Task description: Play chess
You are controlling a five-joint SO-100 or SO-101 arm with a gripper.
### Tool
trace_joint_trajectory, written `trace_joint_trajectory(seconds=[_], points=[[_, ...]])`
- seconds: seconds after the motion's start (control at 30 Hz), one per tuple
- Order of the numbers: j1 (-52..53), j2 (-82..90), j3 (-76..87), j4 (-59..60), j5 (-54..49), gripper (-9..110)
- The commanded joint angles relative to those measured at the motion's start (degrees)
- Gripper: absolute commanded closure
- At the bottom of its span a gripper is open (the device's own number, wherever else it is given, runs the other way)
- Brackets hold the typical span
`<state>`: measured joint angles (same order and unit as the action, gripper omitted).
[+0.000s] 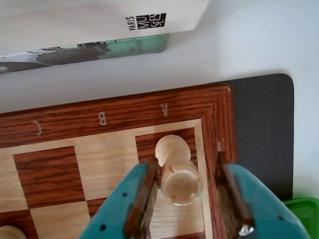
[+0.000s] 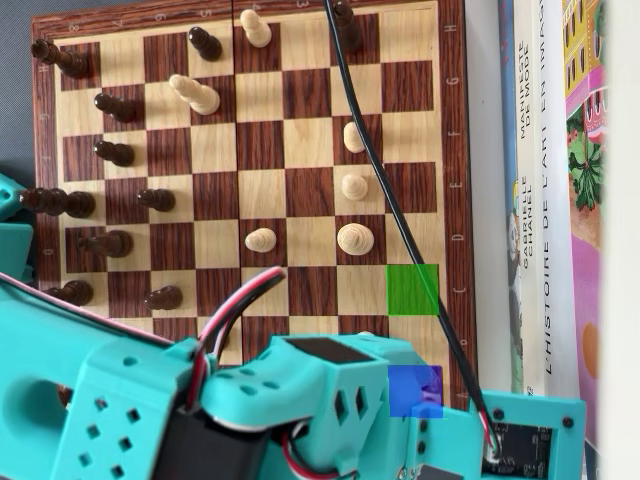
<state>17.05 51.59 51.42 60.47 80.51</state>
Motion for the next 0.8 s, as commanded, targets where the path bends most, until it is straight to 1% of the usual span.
trace_joint_trajectory(seconds=[0.0, 0.77], points=[[1.2, 0.9, -3.2, -0.9, 0.2, 85], [1.1, 0.9, -3.2, -0.9, 0.4, 87]])
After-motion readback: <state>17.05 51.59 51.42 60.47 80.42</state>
